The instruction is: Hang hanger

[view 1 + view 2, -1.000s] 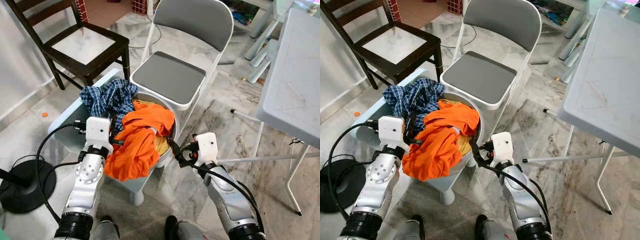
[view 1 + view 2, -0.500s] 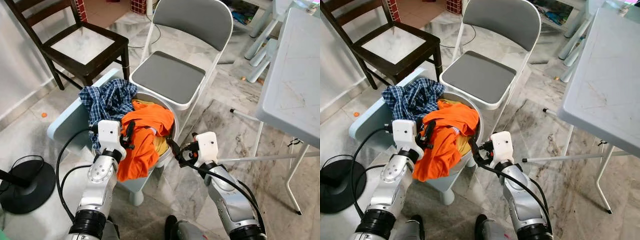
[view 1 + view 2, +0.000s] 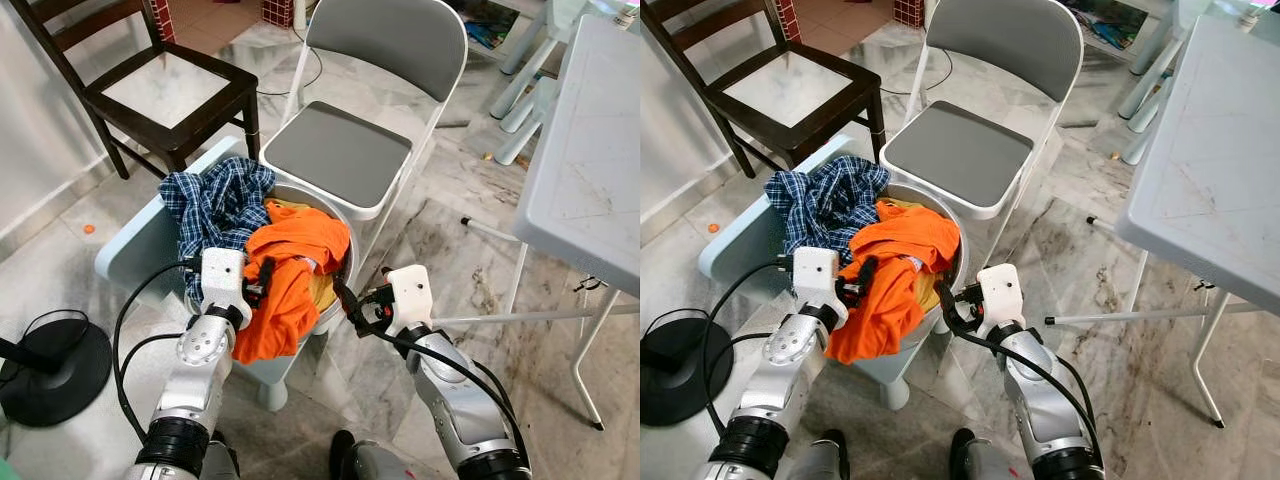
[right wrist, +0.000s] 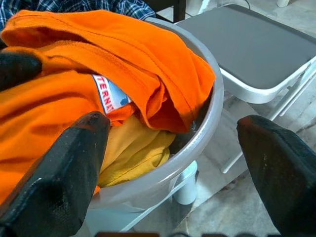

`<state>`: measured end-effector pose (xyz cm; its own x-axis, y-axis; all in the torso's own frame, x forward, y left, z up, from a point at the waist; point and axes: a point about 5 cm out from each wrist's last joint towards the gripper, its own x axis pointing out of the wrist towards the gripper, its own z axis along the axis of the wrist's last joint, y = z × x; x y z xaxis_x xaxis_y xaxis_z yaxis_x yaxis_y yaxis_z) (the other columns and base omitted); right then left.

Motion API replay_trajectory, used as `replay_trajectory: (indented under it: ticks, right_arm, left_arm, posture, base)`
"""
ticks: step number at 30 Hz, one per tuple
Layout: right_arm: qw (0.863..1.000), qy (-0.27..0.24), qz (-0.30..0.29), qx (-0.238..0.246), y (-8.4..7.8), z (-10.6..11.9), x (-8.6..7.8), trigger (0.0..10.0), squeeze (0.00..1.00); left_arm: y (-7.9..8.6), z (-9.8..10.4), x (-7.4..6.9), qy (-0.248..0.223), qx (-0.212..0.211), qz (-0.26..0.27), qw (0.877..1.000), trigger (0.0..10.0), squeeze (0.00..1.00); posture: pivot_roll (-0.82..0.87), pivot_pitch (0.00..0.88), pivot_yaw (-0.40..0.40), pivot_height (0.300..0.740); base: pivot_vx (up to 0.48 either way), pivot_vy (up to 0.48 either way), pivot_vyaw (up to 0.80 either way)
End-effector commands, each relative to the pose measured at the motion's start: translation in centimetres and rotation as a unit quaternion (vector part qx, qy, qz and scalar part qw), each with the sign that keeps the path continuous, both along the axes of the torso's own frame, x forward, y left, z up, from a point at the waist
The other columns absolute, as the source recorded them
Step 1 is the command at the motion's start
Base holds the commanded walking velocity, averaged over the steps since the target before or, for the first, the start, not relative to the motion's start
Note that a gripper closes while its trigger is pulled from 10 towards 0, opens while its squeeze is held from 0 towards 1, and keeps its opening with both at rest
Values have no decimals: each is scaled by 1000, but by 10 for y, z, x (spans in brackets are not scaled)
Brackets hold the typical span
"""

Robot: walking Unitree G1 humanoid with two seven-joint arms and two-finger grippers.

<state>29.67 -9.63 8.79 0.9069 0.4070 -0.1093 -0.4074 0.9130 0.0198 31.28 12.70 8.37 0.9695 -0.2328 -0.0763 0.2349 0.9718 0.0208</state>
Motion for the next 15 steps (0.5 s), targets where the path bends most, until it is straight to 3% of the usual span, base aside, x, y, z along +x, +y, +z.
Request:
replay_trajectory:
  ticks: [1, 15]
  right_arm:
    - [1000, 5, -8, -5, -4, -2, -2, 10000, 0]
    - [1000, 5, -3, -11, -2, -3, 1, 10000, 0]
  left_arm:
    - [-4, -11, -9, 19, 21, -18, 999, 0, 0]
    - [-5, -32, -39, 38, 147, -83, 985, 0, 0]
  posture:
    - [141, 278, -106, 740]
    - [160, 277, -119, 740]
  base:
    - [0, 0, 0]
    - [0, 0, 0]
